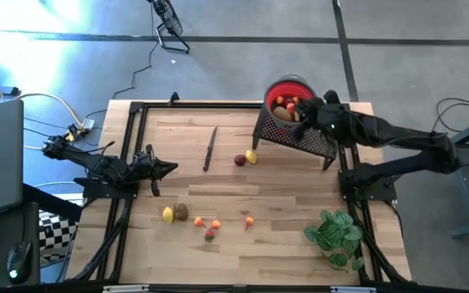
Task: Pick & Place Fruit
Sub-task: Put the orange pear into the red strainer bowl on the shelf
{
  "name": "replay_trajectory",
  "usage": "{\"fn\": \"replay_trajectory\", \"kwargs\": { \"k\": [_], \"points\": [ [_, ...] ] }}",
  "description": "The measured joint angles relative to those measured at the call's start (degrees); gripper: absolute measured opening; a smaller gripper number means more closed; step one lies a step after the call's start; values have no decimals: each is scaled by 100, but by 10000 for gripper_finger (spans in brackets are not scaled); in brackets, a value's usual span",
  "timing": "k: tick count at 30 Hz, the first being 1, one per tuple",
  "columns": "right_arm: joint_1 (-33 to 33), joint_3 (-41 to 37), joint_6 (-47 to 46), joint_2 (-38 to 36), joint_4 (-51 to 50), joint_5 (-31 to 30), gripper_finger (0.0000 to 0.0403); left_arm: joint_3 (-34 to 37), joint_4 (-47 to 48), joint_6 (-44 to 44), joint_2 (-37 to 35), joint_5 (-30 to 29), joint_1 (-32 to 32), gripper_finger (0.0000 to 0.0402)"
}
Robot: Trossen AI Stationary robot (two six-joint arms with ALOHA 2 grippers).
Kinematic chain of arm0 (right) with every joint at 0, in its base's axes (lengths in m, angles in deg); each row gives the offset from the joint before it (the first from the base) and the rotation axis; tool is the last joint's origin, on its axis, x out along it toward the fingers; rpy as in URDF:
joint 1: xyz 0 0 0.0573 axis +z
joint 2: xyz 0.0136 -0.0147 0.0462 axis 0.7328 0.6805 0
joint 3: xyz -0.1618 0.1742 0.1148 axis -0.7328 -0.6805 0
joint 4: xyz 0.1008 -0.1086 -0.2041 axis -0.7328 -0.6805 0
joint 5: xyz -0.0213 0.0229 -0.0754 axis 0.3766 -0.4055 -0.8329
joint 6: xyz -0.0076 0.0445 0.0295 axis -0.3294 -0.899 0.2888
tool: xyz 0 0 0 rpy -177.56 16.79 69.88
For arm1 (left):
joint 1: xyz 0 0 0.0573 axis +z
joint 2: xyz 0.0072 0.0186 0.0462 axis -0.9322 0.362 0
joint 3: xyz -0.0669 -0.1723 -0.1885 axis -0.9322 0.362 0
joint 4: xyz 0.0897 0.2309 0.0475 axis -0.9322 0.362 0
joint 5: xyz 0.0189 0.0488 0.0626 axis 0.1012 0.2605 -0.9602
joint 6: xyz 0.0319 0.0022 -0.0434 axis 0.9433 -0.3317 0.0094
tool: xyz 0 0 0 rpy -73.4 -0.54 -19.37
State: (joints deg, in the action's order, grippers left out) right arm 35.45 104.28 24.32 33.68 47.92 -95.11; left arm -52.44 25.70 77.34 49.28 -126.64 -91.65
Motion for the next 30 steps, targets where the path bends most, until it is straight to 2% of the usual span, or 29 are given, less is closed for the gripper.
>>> {"fn": "replay_trajectory", "kwargs": {
  "k": [5, 12, 20, 30],
  "points": [
    [-781, 0, -156, 48, 4, 750, 4, 0, 0, 58, 0, -15, -2, 0],
    [-1591, 0, -155, 397, -11, 1270, 4, 2, -5, 158, 0, -253, 0, 0],
    [-2225, 0, -121, 960, -68, 1302, 4, 2, -9, 168, 0, -293, 0, 0],
    [-2618, 0, -24, 1309, -300, 1340, 4, 2, -15, 168, 0, -299, 0, 0]
  ]
}}
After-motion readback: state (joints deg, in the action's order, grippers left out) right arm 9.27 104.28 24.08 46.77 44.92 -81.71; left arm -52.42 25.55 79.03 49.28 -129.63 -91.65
